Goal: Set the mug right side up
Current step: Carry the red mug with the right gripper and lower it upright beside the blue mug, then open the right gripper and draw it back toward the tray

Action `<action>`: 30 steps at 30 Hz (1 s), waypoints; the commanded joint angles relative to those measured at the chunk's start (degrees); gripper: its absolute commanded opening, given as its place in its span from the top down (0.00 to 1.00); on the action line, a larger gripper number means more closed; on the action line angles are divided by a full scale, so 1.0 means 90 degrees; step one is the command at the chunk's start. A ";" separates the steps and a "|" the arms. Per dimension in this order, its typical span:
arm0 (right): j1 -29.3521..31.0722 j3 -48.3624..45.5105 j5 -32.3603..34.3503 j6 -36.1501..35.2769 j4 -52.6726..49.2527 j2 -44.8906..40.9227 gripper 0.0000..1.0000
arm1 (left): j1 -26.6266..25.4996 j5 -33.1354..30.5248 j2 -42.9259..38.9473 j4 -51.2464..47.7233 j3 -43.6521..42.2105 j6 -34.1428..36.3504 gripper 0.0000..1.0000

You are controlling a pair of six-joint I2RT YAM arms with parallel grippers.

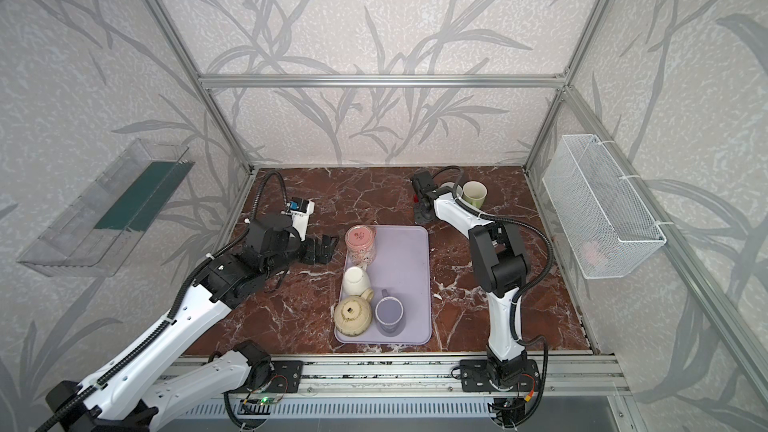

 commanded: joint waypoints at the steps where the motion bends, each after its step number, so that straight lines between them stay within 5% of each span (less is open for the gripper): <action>1: -0.0019 0.0400 0.0213 -0.0049 0.0196 0.0007 1.00 | 0.0009 -0.0029 -0.0114 0.0092 -0.0051 0.0139 0.01; 12: -0.0020 0.0967 0.0372 -0.0174 -0.0320 0.0554 1.00 | -0.0006 0.0070 -0.0152 0.0123 -0.0053 0.0092 0.01; 19: -0.0019 0.0907 0.0345 -0.0172 -0.0449 0.0511 0.64 | -0.0001 0.0178 -0.0051 0.0026 0.0016 0.0112 0.01; 30: 0.0093 -0.0115 0.0345 -0.0422 -0.0052 -0.0818 0.48 | -0.0045 0.0507 0.0334 -0.0335 0.0280 0.0259 0.04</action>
